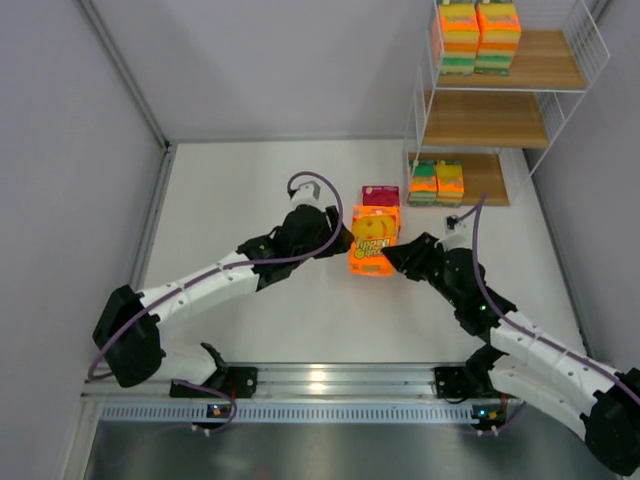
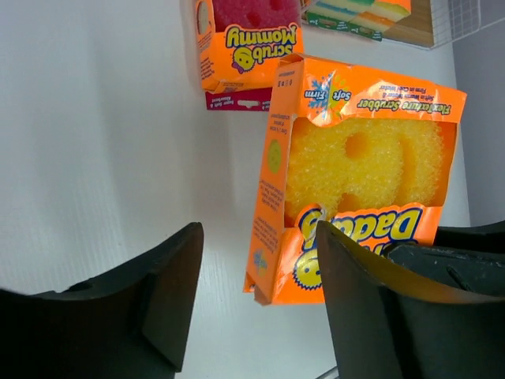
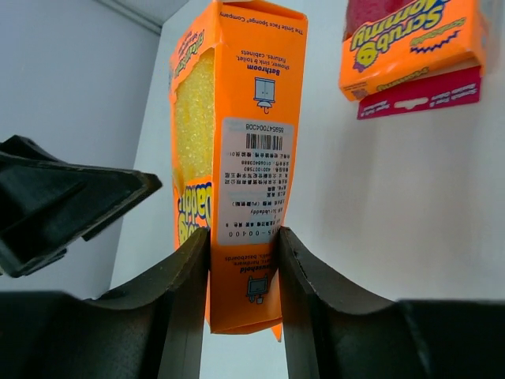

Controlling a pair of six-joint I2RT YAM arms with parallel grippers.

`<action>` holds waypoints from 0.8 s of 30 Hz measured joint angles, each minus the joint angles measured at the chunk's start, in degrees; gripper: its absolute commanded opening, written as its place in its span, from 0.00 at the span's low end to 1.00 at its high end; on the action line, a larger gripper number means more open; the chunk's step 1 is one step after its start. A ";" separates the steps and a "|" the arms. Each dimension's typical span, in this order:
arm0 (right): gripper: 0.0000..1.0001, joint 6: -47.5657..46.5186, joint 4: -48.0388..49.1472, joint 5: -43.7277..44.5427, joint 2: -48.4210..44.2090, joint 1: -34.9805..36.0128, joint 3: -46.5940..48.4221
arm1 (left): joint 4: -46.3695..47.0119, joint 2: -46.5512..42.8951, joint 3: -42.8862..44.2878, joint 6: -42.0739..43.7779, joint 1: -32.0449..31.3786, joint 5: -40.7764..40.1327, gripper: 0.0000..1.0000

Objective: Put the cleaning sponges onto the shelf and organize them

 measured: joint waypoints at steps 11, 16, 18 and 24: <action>0.29 -9.33 -18.69 -4.63 -3.15 -20.48 15.13 | -1.53 -14.27 -0.15 7.15 7.93 -5.31 0.87; 0.27 -14.47 -21.42 -15.93 -0.09 -34.60 26.49 | -1.31 -16.72 -1.88 7.54 15.45 -2.69 0.87; 0.26 -14.88 -20.79 -21.20 2.21 -39.39 28.89 | -1.60 -15.82 -2.75 7.58 16.33 -1.05 0.87; 0.28 -13.27 -18.05 -32.46 11.98 -48.39 31.65 | -2.84 -13.40 -3.58 8.68 16.72 2.95 0.87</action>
